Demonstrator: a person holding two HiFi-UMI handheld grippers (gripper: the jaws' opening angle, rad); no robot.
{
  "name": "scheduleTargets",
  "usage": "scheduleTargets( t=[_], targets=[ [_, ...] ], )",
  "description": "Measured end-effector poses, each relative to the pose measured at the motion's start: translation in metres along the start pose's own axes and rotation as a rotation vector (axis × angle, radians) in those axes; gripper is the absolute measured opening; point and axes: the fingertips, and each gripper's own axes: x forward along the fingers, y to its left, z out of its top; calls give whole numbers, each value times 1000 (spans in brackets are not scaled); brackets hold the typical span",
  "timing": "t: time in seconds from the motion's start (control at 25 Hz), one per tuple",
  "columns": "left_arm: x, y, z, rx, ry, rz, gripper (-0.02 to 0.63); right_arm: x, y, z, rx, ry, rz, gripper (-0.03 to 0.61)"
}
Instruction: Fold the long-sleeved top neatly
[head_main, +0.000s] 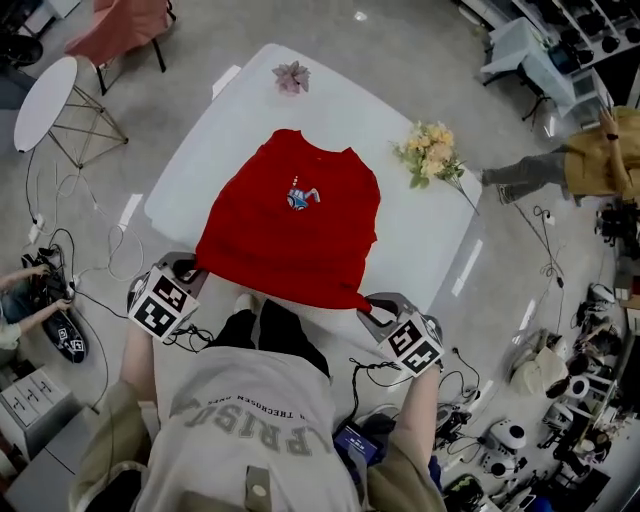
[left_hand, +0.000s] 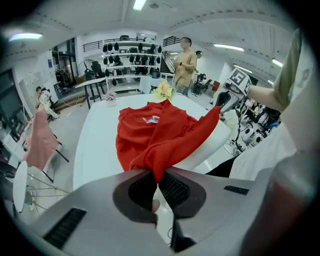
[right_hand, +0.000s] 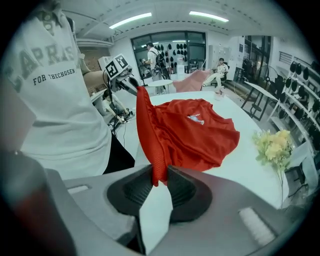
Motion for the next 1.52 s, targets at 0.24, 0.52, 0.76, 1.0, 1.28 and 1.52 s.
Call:
scheduleTargets(
  t=[0.24,0.52,0.76,1.0,1.28,1.52],
  targets=[
    [11,34,51,-22,-17,90,18,-11,-60,26,-47,-65,40,86],
    [39,87,119,37,-34,152,18,-2,-130,41,-26,-64,32,86],
    [83,135,167,85,-13,130,18,11,-200,56,111,-71,-18,86],
    [129,176,198,124,40,65,18,28,-256,64,263,-54,-60,86],
    [184,202,208,146,141,36,20,63,-295,56,374,53,-103,87],
    [196,205,204,135,125,19,108,69,-306,56,368,13,-214,105]
  ],
)
